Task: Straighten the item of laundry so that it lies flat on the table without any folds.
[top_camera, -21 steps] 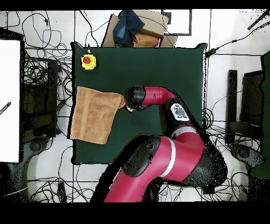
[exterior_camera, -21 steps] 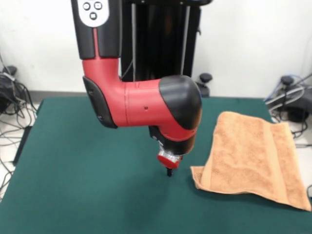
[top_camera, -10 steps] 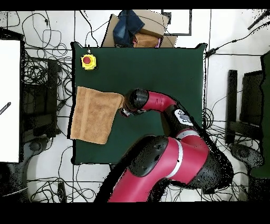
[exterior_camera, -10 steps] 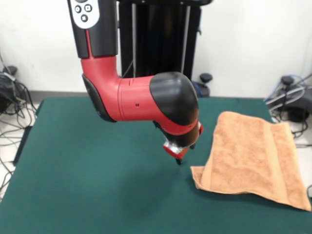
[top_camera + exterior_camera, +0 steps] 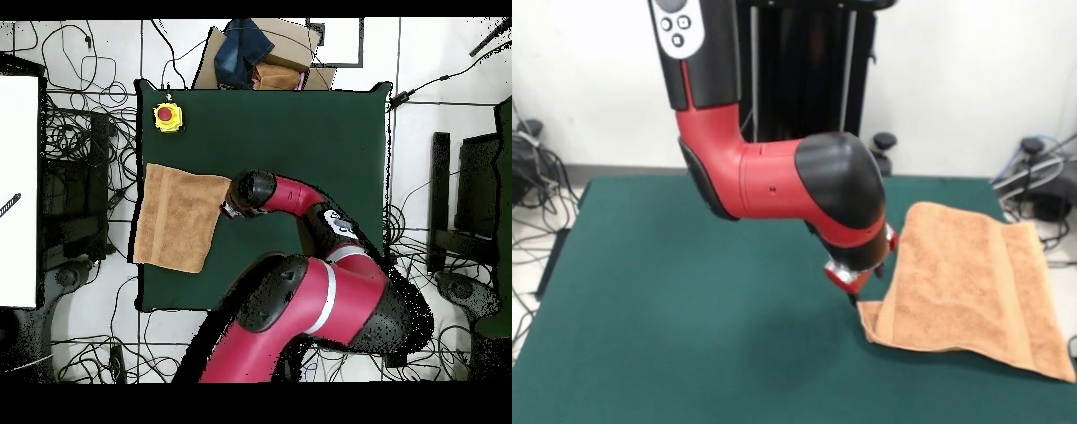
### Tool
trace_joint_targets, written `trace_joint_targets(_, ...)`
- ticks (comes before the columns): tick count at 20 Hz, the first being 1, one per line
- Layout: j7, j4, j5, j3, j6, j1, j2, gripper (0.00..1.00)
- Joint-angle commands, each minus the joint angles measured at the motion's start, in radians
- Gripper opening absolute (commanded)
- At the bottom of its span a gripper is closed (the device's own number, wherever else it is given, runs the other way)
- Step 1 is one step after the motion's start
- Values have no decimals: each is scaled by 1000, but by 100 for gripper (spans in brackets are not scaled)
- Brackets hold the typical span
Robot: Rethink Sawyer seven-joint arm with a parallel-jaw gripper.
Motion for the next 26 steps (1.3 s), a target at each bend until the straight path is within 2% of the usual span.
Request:
trace_joint_targets(1, 514, -73, 144, -77, -146, 60, 122, 100)
trace_joint_targets(5, 573, -171, 223, -166, -135, 71, 150, 100)
trace_joint_targets(10, 528, -178, 246, -147, -107, 27, 138, 100)
trace_joint_targets(16, 521, -153, 200, -138, -95, -7, 99, 100)
trace_joint_targets(20, 478, -185, 172, -143, -69, -19, 104, 100)
trace_joint_targets(24, 452, -235, 119, -204, -13, 18, 96, 100)
trace_joint_targets(26, 435, -253, 107, -199, -9, 18, 107, 100)
